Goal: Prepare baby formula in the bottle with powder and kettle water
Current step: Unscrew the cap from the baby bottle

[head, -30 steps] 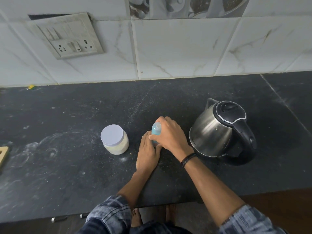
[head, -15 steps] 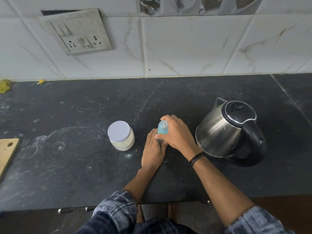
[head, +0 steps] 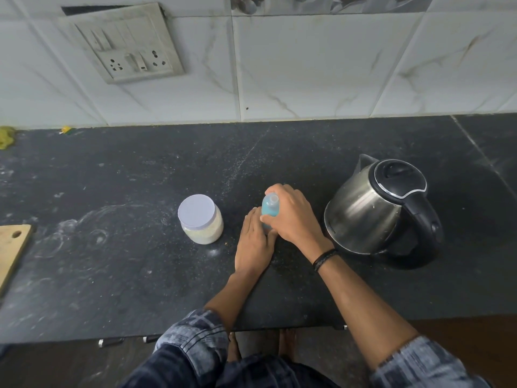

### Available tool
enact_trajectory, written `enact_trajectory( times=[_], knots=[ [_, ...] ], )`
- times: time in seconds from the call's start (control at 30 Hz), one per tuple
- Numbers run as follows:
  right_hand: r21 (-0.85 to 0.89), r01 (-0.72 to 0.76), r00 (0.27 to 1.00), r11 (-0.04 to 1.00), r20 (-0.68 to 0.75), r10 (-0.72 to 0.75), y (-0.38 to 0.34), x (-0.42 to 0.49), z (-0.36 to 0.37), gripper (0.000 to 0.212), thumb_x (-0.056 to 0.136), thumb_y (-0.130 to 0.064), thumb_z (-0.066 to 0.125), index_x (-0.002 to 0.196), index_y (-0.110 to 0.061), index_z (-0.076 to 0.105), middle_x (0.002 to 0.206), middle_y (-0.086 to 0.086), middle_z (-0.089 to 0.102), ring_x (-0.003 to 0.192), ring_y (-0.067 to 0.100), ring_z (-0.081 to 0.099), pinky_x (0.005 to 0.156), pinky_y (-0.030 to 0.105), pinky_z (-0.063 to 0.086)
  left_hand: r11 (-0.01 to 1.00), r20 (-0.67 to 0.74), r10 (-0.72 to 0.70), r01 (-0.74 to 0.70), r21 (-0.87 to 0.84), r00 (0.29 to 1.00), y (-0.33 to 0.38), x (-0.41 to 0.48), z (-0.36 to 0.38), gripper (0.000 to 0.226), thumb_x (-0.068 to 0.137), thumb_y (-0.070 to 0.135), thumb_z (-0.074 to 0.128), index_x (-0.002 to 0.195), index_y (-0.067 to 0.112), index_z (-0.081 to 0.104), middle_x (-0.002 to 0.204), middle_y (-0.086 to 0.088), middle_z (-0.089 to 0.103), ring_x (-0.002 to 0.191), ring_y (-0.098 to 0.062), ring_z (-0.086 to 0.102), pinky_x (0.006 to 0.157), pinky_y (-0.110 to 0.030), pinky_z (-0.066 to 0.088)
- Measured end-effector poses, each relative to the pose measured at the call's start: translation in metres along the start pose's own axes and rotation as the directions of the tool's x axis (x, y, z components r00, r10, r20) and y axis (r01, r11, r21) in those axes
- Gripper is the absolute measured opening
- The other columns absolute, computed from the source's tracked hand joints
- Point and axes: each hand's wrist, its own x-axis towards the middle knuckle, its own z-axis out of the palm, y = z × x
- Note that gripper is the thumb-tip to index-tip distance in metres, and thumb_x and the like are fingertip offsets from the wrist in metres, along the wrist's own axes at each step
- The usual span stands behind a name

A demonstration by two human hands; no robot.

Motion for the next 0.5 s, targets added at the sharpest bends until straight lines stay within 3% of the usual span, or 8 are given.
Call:
enact_trajectory(
  times=[0.1,0.2,0.33,0.5],
  knots=[
    [0.008,0.009,1.000,1.000,0.024,-0.009,-0.0015,0.0005,-0.0008,0.065,0.081,-0.025,0.086,0.137,-0.023,0.051,0.132,0.000,0.057,0.118,0.018,0.052,0.086,0.023,0.041,1.000,-0.003,0.018,-0.018,-0.009,1.000,0.0006,0.0000,-0.0007,0.056,0.105,0.026,0.052,0.156,0.014,0.031,0.161,-0.004,0.035,0.152,-0.013,0.021,0.124,-0.046,0.027],
    [-0.001,0.005,1.000,1.000,0.018,-0.005,-0.0019,0.0005,0.0006,0.061,0.082,-0.029,0.085,0.132,-0.023,0.052,0.128,0.000,0.056,0.115,0.018,0.052,0.085,0.024,0.043,1.000,-0.002,0.014,-0.014,-0.001,1.000,-0.0019,0.0009,0.0007,0.055,0.105,0.028,0.052,0.155,0.015,0.032,0.160,-0.002,0.036,0.152,-0.013,0.023,0.122,-0.047,0.030],
    [0.011,0.018,0.999,1.000,0.038,-0.018,-0.0026,0.0019,-0.0011,0.062,0.082,-0.016,0.084,0.134,-0.023,0.050,0.130,-0.001,0.058,0.118,0.019,0.053,0.085,0.025,0.045,1.000,0.001,-0.002,0.002,-0.002,1.000,-0.0037,0.0017,0.0021,0.056,0.105,0.031,0.052,0.155,0.015,0.032,0.161,-0.002,0.035,0.153,-0.012,0.021,0.122,-0.046,0.029],
    [0.012,0.006,1.000,1.000,0.022,-0.006,-0.0017,0.0019,0.0010,0.059,0.082,-0.023,0.085,0.131,-0.022,0.052,0.129,0.001,0.056,0.117,0.018,0.053,0.085,0.024,0.044,1.000,0.010,-0.005,0.005,0.008,1.000,-0.0045,0.0016,0.0022,0.057,0.105,0.034,0.050,0.156,0.015,0.031,0.162,-0.003,0.034,0.153,-0.014,0.021,0.123,-0.046,0.029]
  ],
)
